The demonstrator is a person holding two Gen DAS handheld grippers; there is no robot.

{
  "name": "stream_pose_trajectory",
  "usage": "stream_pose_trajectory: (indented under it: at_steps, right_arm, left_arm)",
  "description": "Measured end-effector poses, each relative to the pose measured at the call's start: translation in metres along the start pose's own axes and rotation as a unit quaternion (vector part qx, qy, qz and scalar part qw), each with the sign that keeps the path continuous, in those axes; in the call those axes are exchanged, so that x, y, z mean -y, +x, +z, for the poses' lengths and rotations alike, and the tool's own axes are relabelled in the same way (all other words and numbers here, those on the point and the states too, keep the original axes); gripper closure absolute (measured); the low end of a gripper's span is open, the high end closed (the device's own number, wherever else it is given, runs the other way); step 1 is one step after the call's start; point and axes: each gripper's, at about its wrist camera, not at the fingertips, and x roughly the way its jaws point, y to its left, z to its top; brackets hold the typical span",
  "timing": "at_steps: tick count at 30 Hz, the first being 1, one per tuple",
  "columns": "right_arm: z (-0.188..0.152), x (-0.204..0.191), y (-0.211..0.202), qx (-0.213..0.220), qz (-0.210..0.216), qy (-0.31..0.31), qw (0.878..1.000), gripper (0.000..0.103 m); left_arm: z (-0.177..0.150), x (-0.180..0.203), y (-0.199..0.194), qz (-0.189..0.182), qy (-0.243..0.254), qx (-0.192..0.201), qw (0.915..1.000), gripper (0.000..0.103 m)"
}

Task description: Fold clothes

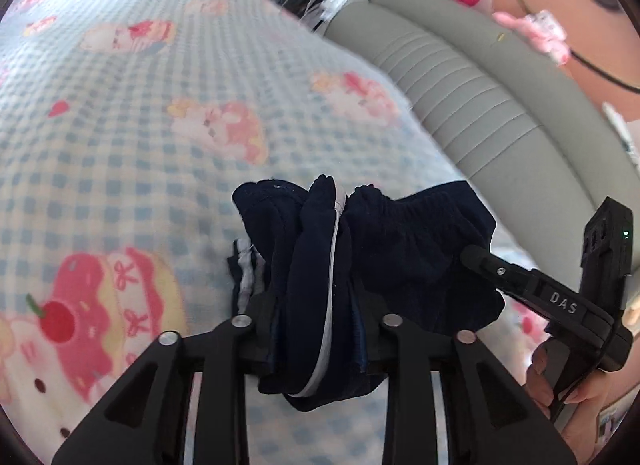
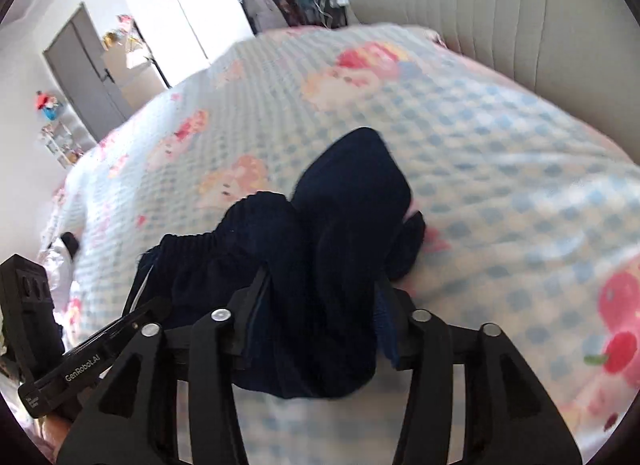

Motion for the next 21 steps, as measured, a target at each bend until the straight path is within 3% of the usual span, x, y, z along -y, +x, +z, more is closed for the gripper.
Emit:
stream_pose_trajectory:
  at_steps: [1, 3, 4, 6, 9, 10, 12, 13, 15, 16, 18, 20, 21]
  right_arm:
    - [-0.002, 0.015, 0.017, -0.028, -0.006, 0.028, 0.999, 0.053]
    - [-0.003, 0.025, 0.013, -0.015, 0.010, 0.046, 0.999, 0.053]
    - [-0.003, 0.027, 0.005, 0.001, 0.022, 0.050, 0.999, 0.053]
    - [-0.006, 0.021, -0.022, 0.052, 0.013, 0.028, 0.998, 0.053]
    - [-0.011, 0.004, -0.049, 0.092, 0.034, -0.008, 0.995, 0.053]
    - [-0.014, -0.005, -0.050, 0.090, 0.038, -0.027, 0.995, 0.053]
    - [-0.026, -0.023, -0.032, 0.058, 0.012, -0.066, 0.996, 0.054]
    - [-0.031, -0.026, -0.019, 0.039, -0.004, -0.073, 0.997, 0.054]
    - [-0.040, -0.015, 0.002, 0.005, -0.029, -0.047, 0.998, 0.057]
    - [-0.043, -0.012, 0.003, 0.000, -0.028, -0.035, 0.999, 0.057]
    - [-0.046, -0.022, -0.020, 0.019, -0.009, -0.042, 0.999, 0.057]
    - [-0.049, -0.041, -0.045, 0.034, -0.004, -0.068, 0.997, 0.050]
    - [-0.050, -0.053, -0.054, 0.036, 0.000, -0.078, 0.996, 0.047]
  left_arm:
    - [-0.001, -0.009, 0.020, 0.015, -0.016, -0.042, 0.9989, 0.057]
    - [-0.006, -0.019, 0.029, 0.013, -0.034, -0.068, 0.9970, 0.056]
    - [-0.008, -0.020, 0.022, 0.010, -0.031, -0.053, 0.9981, 0.055]
    - [-0.011, -0.017, -0.004, 0.011, -0.010, 0.013, 0.9998, 0.055]
    - [-0.021, -0.007, -0.046, -0.035, 0.018, 0.116, 0.9924, 0.053]
    - [-0.024, -0.001, -0.050, -0.047, 0.030, 0.125, 0.9906, 0.049]
    - [-0.025, 0.011, -0.038, -0.052, 0.057, 0.096, 0.9923, 0.048]
    - [-0.025, 0.014, -0.022, -0.034, 0.066, 0.060, 0.9954, 0.048]
    - [-0.028, 0.013, 0.011, 0.006, 0.071, -0.021, 0.9973, 0.051]
    - [-0.029, 0.012, 0.008, 0.004, 0.068, -0.035, 0.9971, 0.052]
    - [-0.028, 0.013, -0.021, -0.017, 0.061, -0.031, 0.9976, 0.055]
    - [-0.027, 0.017, -0.074, -0.030, 0.086, 0.028, 0.9955, 0.050]
    - [-0.025, 0.018, -0.098, -0.020, 0.100, 0.052, 0.9934, 0.047]
